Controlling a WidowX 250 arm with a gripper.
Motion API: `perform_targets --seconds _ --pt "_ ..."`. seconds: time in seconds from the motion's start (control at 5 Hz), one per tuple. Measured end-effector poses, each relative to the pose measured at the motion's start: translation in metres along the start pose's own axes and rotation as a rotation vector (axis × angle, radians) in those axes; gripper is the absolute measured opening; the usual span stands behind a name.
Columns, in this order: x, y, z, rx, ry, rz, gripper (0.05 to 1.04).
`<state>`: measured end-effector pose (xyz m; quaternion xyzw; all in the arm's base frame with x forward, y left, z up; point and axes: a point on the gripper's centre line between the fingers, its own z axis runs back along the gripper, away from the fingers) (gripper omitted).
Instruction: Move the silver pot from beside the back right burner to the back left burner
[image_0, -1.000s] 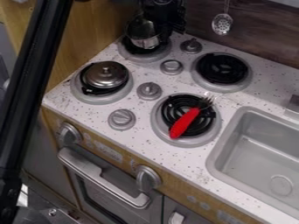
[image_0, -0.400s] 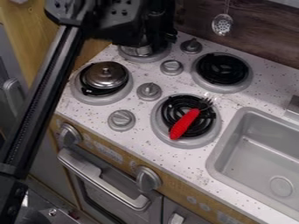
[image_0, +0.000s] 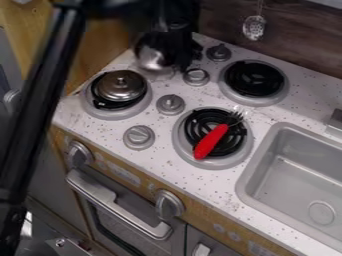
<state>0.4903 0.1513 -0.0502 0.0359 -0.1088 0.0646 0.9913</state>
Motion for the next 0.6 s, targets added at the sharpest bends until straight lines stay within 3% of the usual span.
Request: perform_targets --seconds 0.2,0.4,0.6 --pt "-0.015 -0.004 0.027 0.0 -0.033 0.001 0.874" --pt "-0.033 -0.011 0.063 0.01 -0.066 -0.004 1.009" --pt "-0.054 -0.018 0.083 -0.021 -0.042 0.005 1.002"
